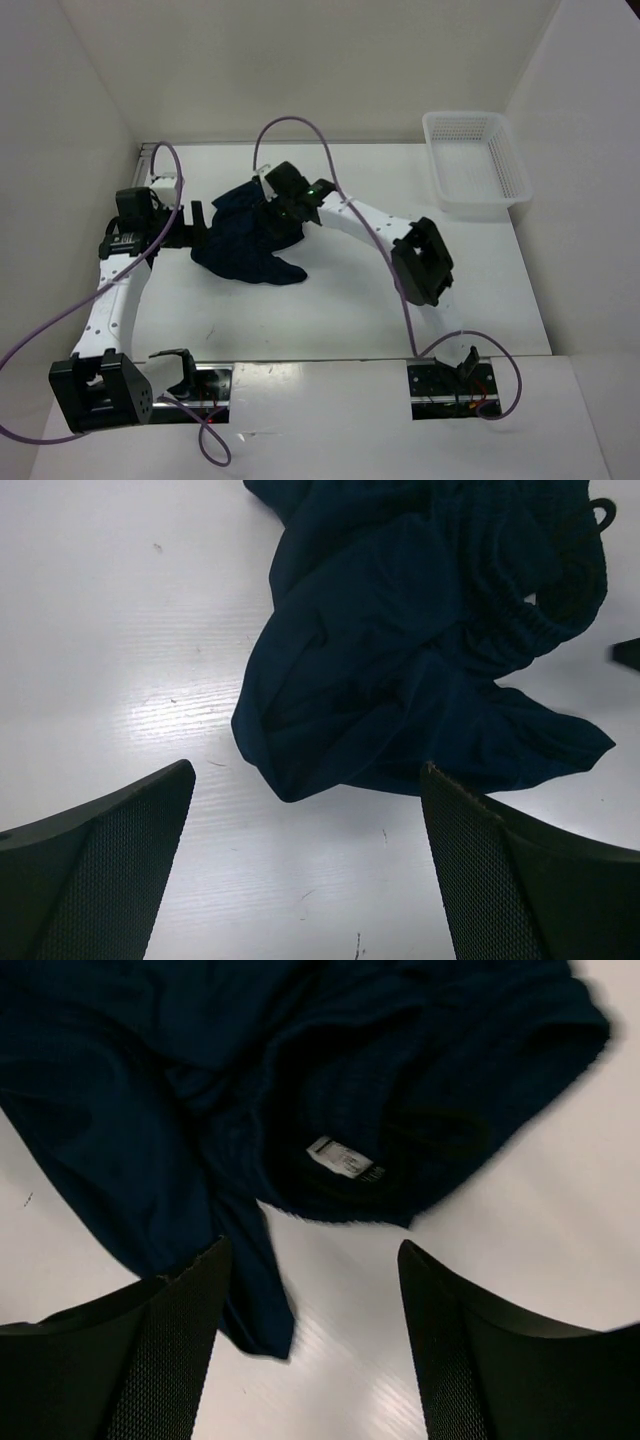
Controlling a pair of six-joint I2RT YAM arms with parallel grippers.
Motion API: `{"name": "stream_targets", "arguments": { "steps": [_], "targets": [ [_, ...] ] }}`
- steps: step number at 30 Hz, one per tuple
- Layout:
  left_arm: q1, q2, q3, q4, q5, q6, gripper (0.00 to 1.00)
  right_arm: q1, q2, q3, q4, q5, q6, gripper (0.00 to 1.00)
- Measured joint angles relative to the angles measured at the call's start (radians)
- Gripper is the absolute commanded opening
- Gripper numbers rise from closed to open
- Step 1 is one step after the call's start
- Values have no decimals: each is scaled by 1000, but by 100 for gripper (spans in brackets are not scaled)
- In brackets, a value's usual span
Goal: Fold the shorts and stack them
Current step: Move the shorts to the center of the board
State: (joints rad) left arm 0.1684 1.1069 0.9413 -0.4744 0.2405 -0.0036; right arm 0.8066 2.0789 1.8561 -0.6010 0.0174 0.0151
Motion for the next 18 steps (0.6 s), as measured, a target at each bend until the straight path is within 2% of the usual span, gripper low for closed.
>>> {"name": "stream_targets", "arguments": {
  "steps": [4, 7, 10, 12, 13, 14, 16, 18],
  "targets": [
    [2, 11, -11, -3, 1, 0, 100, 35, 168, 125, 10, -29, 12, 72],
    [7, 11, -23, -3, 2, 0, 100, 48, 228, 194, 27, -43, 13, 71],
    [10, 11, -39, -3, 2, 0, 100, 54, 227, 189, 37, -56, 18, 63],
    [10, 11, -53, 1, 2, 0, 100, 59, 227, 155, 58, -60, 21, 40],
    [10, 11, -60, 5, 2, 0, 100, 60, 227, 137, 62, -60, 18, 19],
    [10, 11, -66, 5, 2, 0, 100, 62, 227, 114, 61, -60, 17, 11],
    [10, 11, -77, 6, 2, 0, 100, 67, 228, 86, 53, -50, 32, 0],
    [10, 11, -83, 7, 3, 0, 100, 72, 227, 80, 55, -26, 32, 0]
  ]
}}
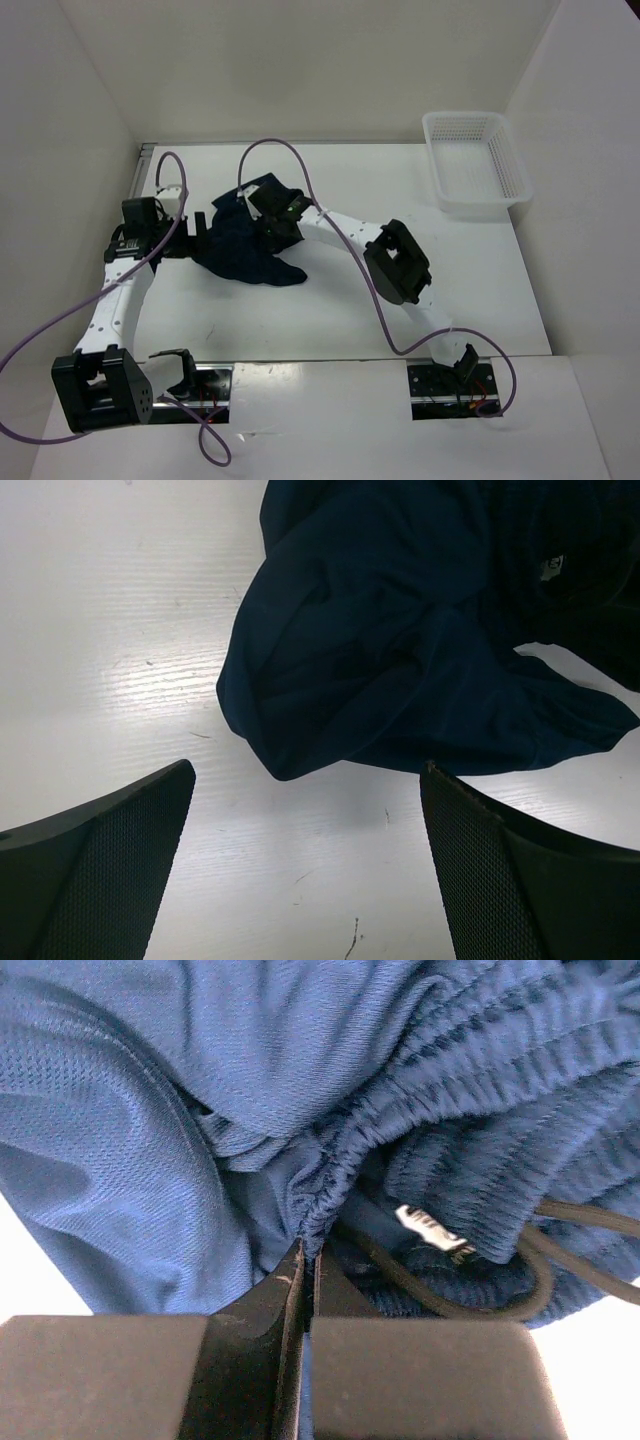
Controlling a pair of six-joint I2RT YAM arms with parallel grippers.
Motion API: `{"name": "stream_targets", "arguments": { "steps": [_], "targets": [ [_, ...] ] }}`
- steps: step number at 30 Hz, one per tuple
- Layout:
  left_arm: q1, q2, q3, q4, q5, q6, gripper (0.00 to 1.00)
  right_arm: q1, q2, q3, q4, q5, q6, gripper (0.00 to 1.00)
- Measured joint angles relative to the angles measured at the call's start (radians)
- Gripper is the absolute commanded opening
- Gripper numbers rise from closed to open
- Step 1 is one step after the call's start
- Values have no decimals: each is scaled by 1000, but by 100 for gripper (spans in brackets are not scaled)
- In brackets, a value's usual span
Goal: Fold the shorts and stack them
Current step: Move the shorts to the center of the board
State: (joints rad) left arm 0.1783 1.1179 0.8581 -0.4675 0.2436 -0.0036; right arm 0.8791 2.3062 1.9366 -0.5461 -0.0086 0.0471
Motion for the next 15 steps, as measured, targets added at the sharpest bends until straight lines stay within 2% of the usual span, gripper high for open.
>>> {"name": "stream_targets", "arguments": {
  "steps": [4, 7, 10, 15],
  "targets": [
    [0, 0, -13, 6, 12, 0, 100, -3, -28, -11, 3, 60, -15, 0],
    [-1, 0, -15, 5, 19, 0, 100, -32, -112, -37, -16, 55, -25, 0],
    [-26, 16, -14, 12, 25, 0, 100, -135, -269, -77, -14, 19, -27, 0],
    [-142, 117, 2, 26, 40, 0, 100, -385, -587, -258, 15, 16, -42, 0]
  ]
}}
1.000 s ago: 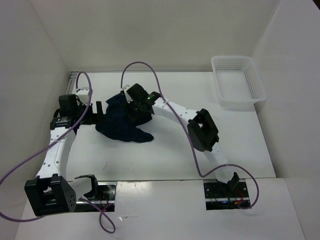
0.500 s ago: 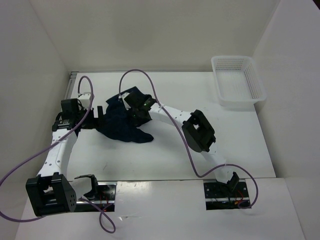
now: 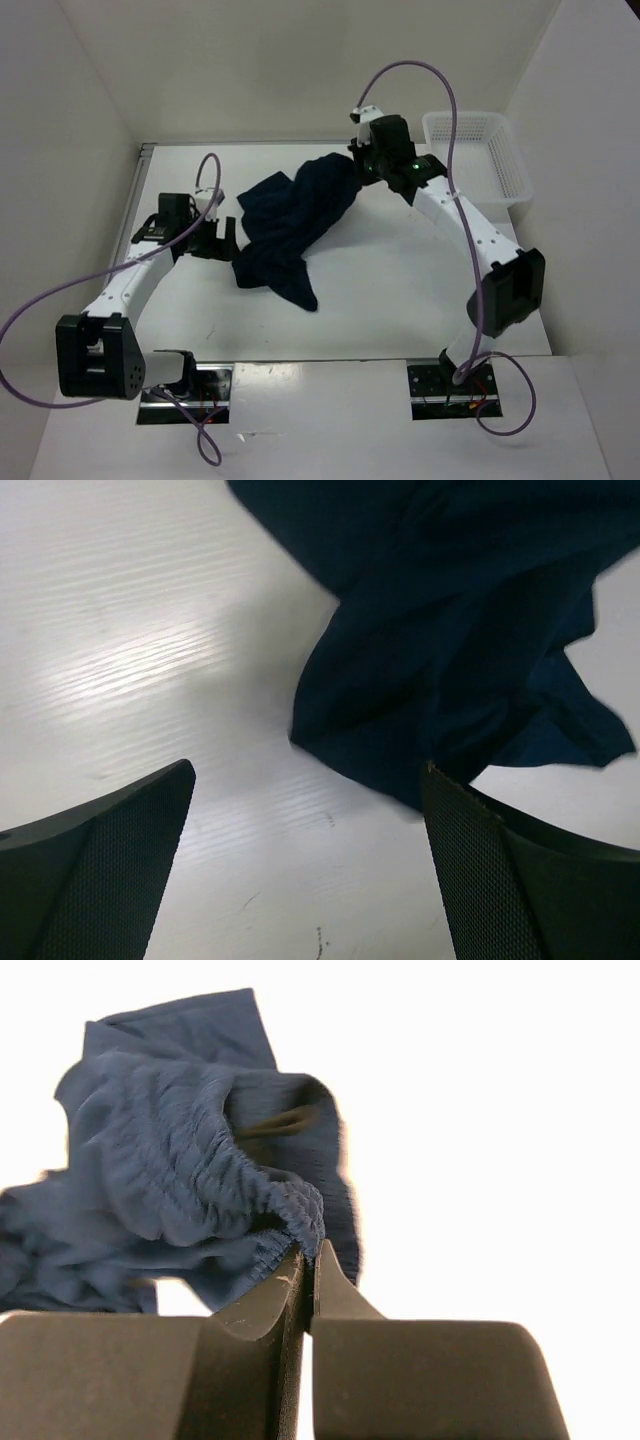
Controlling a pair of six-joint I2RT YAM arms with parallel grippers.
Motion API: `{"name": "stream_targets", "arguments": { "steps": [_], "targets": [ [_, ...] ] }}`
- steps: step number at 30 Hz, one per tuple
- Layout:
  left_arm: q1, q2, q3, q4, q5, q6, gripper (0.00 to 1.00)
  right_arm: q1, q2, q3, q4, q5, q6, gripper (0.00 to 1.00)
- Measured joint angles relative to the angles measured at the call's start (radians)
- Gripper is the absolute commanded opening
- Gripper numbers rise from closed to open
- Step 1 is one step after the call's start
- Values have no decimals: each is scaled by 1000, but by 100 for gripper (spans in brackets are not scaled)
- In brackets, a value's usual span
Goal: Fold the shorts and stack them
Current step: Move the shorts to the center of the board
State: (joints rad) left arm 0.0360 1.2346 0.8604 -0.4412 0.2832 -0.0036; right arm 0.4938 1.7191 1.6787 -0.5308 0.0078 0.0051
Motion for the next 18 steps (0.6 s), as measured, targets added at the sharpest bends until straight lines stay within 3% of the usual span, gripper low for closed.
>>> {"name": "stream_targets", "arguments": {
  "steps": [4, 11, 18],
  "targets": [
    [-129, 105, 58, 7, 0, 0, 100, 3, -114, -155, 3, -20, -15, 0],
    [-356, 295, 142, 55, -62, 0, 100, -42, -83, -264, -27, -80, -26, 0],
    [-412, 388, 103, 138, -211, 0, 100, -94, -91, -286, -15, -88, -34, 0]
  ]
}}
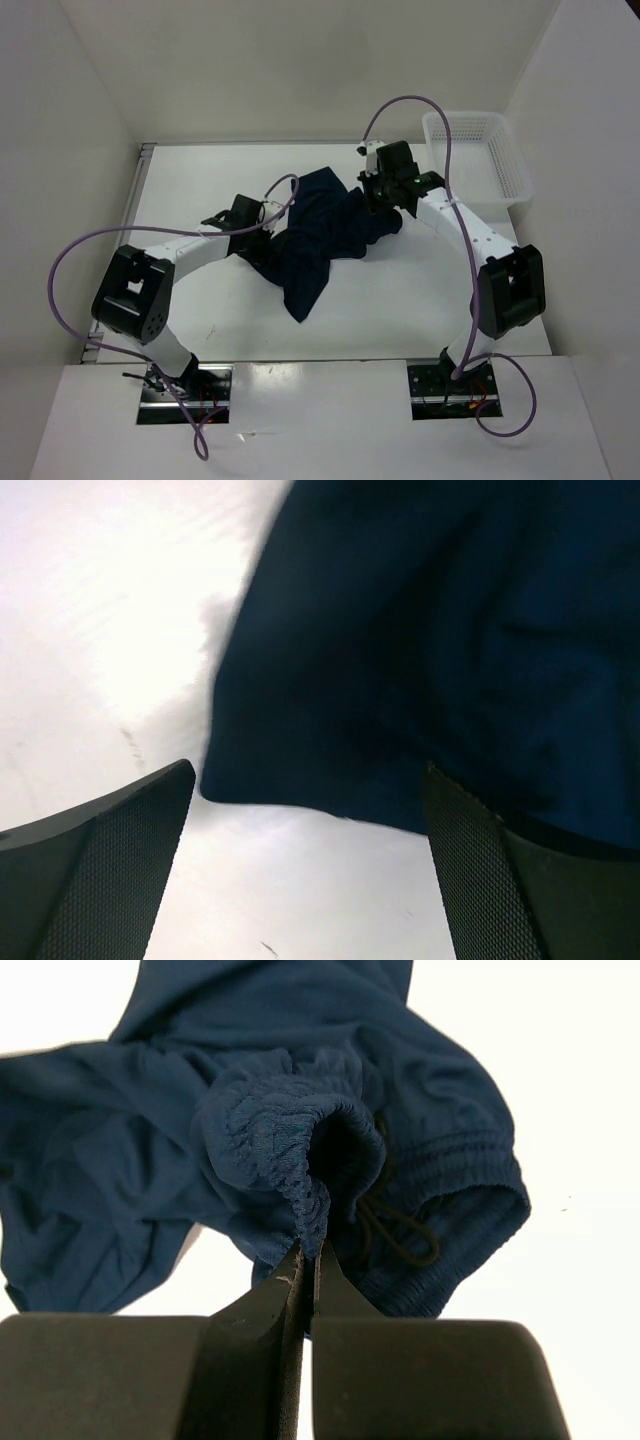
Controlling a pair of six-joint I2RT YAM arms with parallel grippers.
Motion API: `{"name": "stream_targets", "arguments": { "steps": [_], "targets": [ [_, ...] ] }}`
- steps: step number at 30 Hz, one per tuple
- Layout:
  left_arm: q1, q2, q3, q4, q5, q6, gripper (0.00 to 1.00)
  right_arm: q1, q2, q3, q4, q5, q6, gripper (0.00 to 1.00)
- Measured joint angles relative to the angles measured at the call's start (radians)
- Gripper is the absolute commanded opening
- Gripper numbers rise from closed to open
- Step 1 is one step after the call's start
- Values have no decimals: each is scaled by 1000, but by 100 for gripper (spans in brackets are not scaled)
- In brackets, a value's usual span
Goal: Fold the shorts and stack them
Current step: Move the shorts to the center of the board
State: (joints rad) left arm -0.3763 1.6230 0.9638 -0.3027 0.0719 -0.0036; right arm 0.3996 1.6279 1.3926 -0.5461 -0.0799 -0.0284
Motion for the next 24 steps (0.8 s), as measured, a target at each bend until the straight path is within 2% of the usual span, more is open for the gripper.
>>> {"name": "stream_targets", "arguments": {
  "steps": [5, 8, 10, 11, 12, 14, 15, 20, 24],
  "targets": [
    [12, 46, -3, 98, -113, 0, 100, 0, -8, -29, 0, -14, -21, 0],
    [40, 73, 4, 112, -106, 0, 94, 0, -21, -41, 0, -15, -33, 0],
    [64, 101, 19, 79, -68, -2, 83, 0, -30, -45, 0, -16, -40, 0],
    [77, 112, 31, 64, -41, 0, 75, 0, -33, -45, 0, -15, -42, 0],
    [83, 118, 41, 53, -27, 0, 48, 0, -36, -44, 0, -14, -45, 0],
    [83, 126, 53, 35, 5, 6, 22, 0, -37, -44, 2, -13, -49, 0],
    [81, 128, 55, 29, 19, 1, 0, -2, -36, -44, 3, -12, -49, 0],
    [74, 138, 72, 6, 57, 0, 0, -27, -15, -13, 5, -8, -32, 0],
    [86, 157, 148, -24, 6, 1, 0, -92, 65, 138, 2, -3, 19, 0]
  ]
}}
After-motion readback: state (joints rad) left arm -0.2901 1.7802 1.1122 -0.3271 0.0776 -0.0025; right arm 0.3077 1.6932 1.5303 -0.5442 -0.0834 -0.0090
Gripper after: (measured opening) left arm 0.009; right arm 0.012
